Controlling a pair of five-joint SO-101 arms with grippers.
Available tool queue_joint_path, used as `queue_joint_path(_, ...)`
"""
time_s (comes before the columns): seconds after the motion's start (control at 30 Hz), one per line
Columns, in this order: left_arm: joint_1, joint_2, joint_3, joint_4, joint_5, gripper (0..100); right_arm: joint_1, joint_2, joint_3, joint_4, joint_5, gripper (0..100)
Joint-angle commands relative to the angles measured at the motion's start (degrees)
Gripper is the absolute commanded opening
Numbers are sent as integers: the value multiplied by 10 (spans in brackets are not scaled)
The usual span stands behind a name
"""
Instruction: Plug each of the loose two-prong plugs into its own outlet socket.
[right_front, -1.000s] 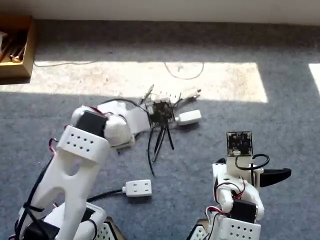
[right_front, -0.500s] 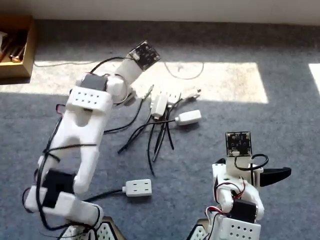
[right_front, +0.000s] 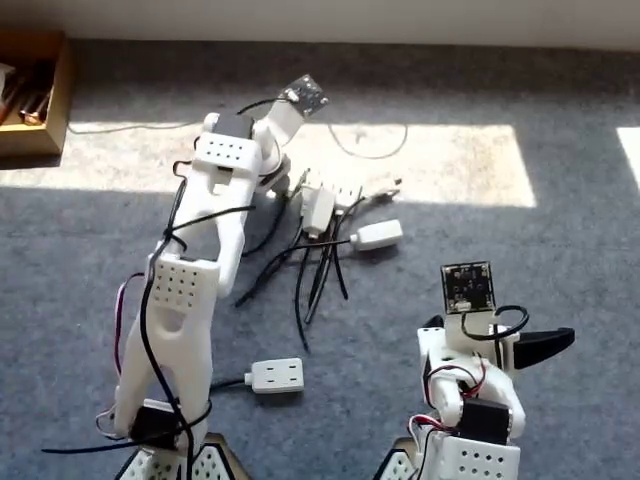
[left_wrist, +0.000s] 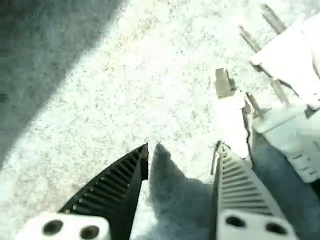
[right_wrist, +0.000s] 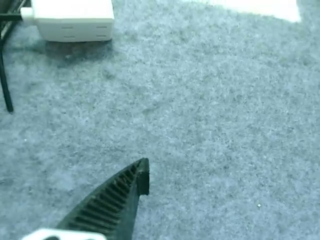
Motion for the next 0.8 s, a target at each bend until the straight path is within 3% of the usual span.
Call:
queue_joint_path(0.0, 21, 44, -182, 95, 5, 220, -4, -7, 72, -7, 6, 688)
queue_joint_path(0.17, 19, 77, -348, 186, 29, 220, -4, -7, 72, -7, 6, 688)
queue_joint_path(0.4, 15, 33, -317, 200, 102, 220, -4, -7, 72, -7, 6, 688)
queue_joint_path(0.57, 31, 44, -247, 186, 107, 220, -4, -7, 72, -7, 6, 688)
queue_joint_path(0.77, 39, 79, -247, 174, 121, 220, -4, -7, 72, -7, 6, 688)
